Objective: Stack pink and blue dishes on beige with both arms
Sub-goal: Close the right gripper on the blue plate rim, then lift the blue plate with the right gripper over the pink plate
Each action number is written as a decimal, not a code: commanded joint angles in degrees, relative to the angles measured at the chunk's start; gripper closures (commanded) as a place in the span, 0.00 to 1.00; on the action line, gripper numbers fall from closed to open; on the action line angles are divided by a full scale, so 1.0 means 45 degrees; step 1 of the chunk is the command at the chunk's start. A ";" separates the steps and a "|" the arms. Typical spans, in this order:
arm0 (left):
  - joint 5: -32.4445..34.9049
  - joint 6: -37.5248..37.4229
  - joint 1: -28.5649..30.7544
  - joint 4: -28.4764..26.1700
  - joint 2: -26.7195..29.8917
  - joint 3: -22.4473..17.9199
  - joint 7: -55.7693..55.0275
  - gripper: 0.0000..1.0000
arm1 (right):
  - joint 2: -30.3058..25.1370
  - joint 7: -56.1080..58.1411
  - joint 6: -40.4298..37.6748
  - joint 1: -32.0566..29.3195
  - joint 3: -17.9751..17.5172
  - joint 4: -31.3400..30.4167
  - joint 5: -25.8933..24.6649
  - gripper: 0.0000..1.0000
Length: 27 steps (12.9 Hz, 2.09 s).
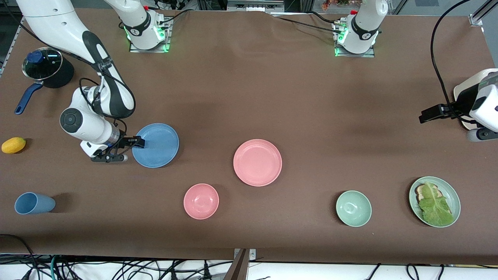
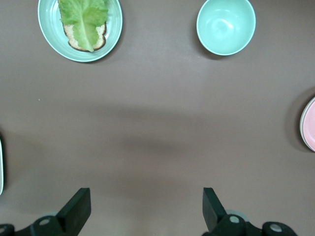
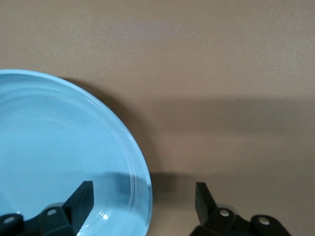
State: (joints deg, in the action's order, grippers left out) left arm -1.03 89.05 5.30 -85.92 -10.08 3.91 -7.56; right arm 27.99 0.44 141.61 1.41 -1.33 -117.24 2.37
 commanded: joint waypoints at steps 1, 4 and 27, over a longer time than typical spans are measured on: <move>-0.0220 0.0309 -0.0066 -0.0652 0.0658 -0.0245 0.0235 0.00 | 0.0029 -0.0019 0.0268 -0.0078 -0.0094 -0.0042 0.0235 0.09; -0.0123 0.0270 -0.0105 -0.0478 0.0561 -0.0128 0.0098 0.00 | 0.0010 -0.0467 0.0269 -0.0039 -0.0348 -0.0041 0.0236 0.09; -0.0123 0.0212 -0.0065 -0.0477 0.0561 -0.0108 0.0040 0.00 | -0.0342 -0.0329 -0.6600 0.0154 -0.0387 0.6182 0.0293 1.00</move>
State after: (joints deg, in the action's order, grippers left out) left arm -1.03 89.24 5.20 -86.23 -9.21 3.69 -7.60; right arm 26.07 -1.28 117.86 1.57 -2.58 -95.42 2.50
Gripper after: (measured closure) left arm 0.000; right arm 0.952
